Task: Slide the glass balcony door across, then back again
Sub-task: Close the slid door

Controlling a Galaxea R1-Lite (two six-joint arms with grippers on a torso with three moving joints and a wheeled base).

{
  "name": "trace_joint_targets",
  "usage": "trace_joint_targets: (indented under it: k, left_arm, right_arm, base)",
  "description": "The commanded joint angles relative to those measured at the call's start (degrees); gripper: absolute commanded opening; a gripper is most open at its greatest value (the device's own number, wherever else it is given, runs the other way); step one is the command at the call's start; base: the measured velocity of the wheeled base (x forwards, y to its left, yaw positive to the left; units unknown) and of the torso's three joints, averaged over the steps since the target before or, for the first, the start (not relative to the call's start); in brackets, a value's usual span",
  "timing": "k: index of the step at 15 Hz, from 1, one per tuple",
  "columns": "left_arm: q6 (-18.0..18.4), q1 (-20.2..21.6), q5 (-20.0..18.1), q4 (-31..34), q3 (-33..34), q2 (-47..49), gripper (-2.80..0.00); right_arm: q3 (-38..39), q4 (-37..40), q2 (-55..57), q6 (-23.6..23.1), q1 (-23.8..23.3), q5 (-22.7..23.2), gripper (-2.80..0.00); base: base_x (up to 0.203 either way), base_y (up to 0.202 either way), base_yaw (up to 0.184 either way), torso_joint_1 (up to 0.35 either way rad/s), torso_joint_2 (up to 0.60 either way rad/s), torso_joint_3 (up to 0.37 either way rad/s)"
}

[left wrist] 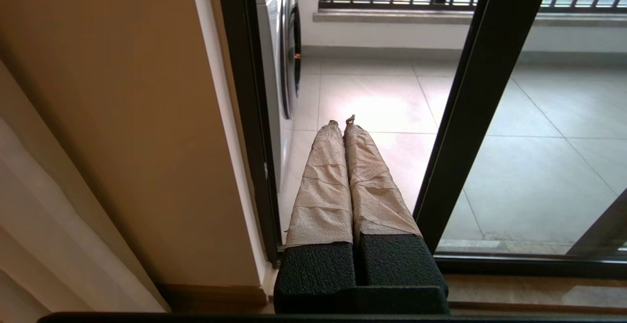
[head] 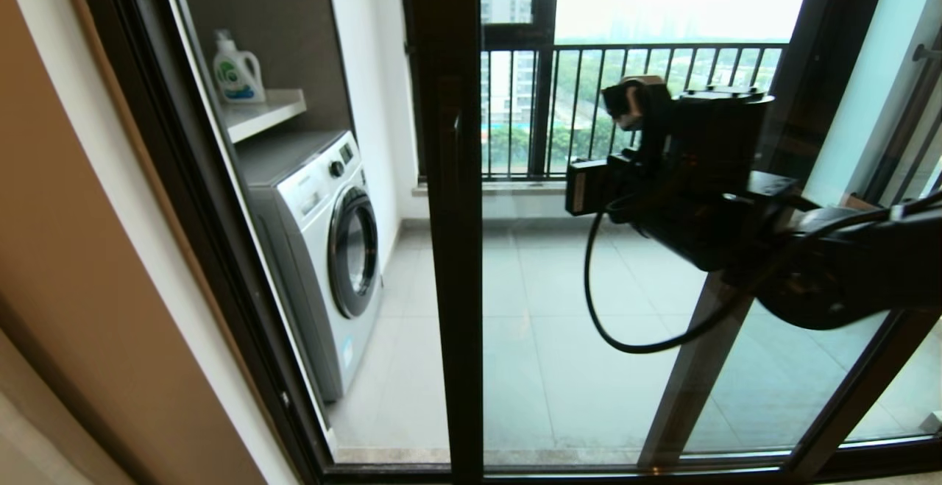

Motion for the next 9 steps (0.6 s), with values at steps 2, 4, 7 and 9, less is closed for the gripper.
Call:
trace_joint_targets:
  k: [2, 4, 7, 9]
  left_arm:
    - [0.0, 0.02, 0.01, -0.01, 0.01, 0.07, -2.8]
    - [0.0, 0.02, 0.01, -0.01, 0.01, 0.1, -2.8]
    - [-0.03, 0.02, 0.01, -0.01, 0.01, 0.03, -2.8]
    - [0.0, 0.02, 0.01, -0.01, 0.01, 0.02, -2.8]
  right_arm:
    - [15.71, 0.39, -28.6, -1.61, -1.99, -1.08, -2.8]
    - [21.6, 3.28, -43.32, -4.24, -4.5, -2.35, -2.8]
    - [24.17, 17.09, -63.54, -6.84, -10.95, -3.45, -2.8]
    - [23.29, 27.86, -73.48, -8.2, -17.62, -3.54, -2.8]
  base:
    - [0.0, 0.0, 0.0, 0.0, 0.0, 0.0]
    - [0.0, 0.0, 0.0, 0.0, 0.0, 0.0]
    - [0.0, 0.0, 0.0, 0.0, 0.0, 0.0]
    - [0.0, 0.0, 0.0, 0.0, 0.0, 0.0]
